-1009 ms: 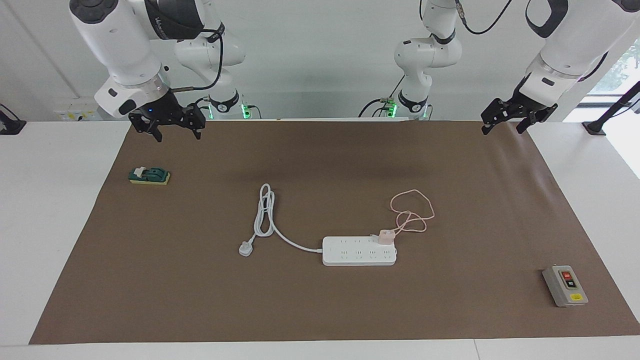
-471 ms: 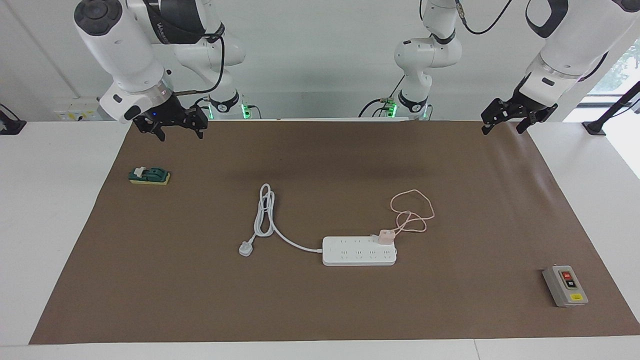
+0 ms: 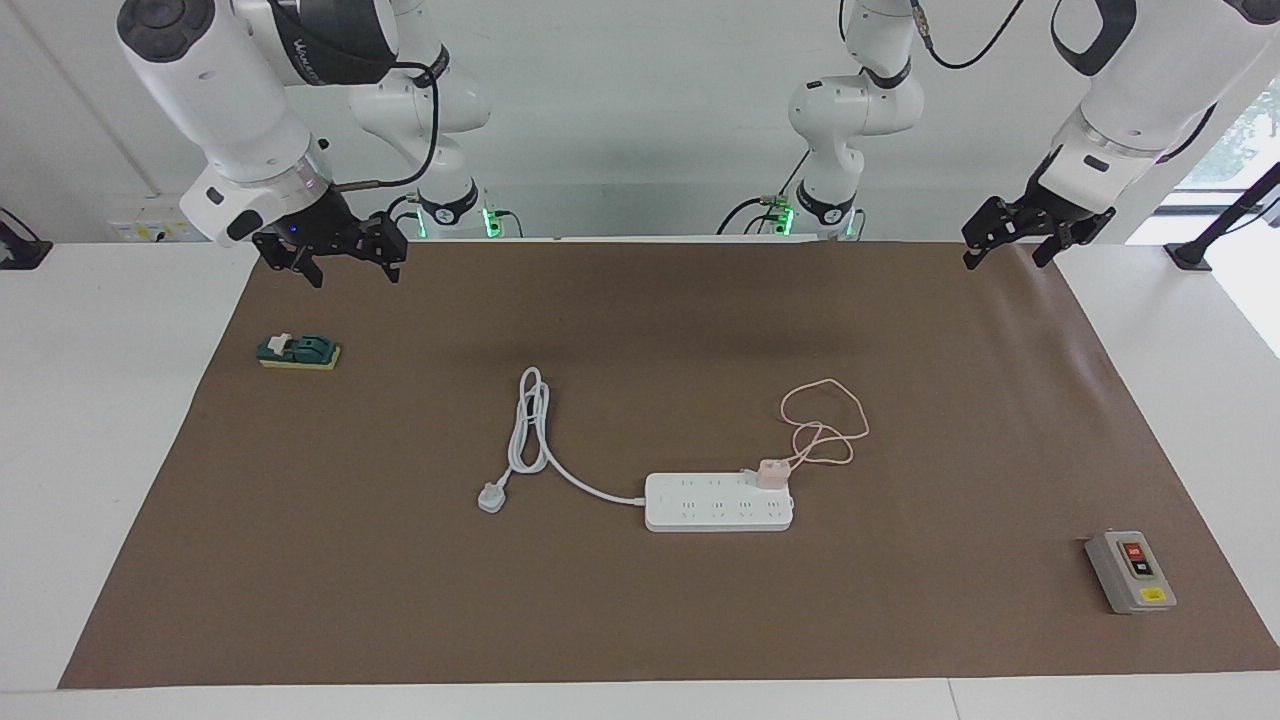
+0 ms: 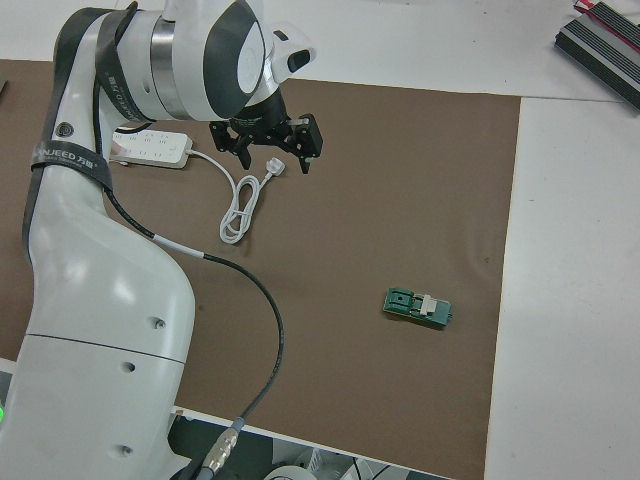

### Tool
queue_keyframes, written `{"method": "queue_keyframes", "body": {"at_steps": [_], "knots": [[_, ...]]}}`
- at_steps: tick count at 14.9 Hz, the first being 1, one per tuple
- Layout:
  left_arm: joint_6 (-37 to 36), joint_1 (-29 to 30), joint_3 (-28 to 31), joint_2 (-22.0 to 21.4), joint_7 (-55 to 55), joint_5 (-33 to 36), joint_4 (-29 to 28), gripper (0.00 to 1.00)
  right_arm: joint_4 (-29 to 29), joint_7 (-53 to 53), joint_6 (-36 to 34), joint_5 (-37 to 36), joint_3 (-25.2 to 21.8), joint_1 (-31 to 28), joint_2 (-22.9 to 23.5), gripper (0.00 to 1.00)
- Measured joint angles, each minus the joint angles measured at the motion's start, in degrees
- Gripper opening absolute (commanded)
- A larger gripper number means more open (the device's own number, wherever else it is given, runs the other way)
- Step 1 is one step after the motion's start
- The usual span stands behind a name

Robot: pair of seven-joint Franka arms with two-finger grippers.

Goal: Unplug charger and place it aside

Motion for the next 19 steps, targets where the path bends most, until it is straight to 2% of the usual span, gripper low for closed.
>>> {"method": "queue_keyframes", "body": {"at_steps": [4,8,12,14,16,19], "knots": [[-0.01,-0.08,-0.29,0.00,0.00,-0.01,0.00,1.00,0.41,15.72,0.35,0.80,4.17,0.00,1.18,1.00],[0.15,-0.62,-0.68,-0.01,-4.57,-0.06,0.00,1.00,0.56,33.94,3.42,6.28,4.61,0.58,3.97,1.00],[1.44,-4.05,-0.90,-0.02,-22.24,-0.09,0.05,1.00,0.60,51.32,8.89,7.65,5.01,6.72,6.50,1.00],[2.20,-5.66,-1.03,-0.02,-34.94,-0.83,0.14,1.00,0.61,59.26,12.26,11.85,5.11,7.73,9.35,1.00],[2.79,-6.02,-1.02,0.18,-43.37,-2.52,0.17,1.00,0.88,63.06,14.73,12.97,5.10,8.12,11.72,1.00],[3.29,-8.12,-0.97,3.85,-56.13,-2.59,1.72,1.00,0.99,71.32,18.11,13.85,5.13,9.48,13.67,1.00]]}}
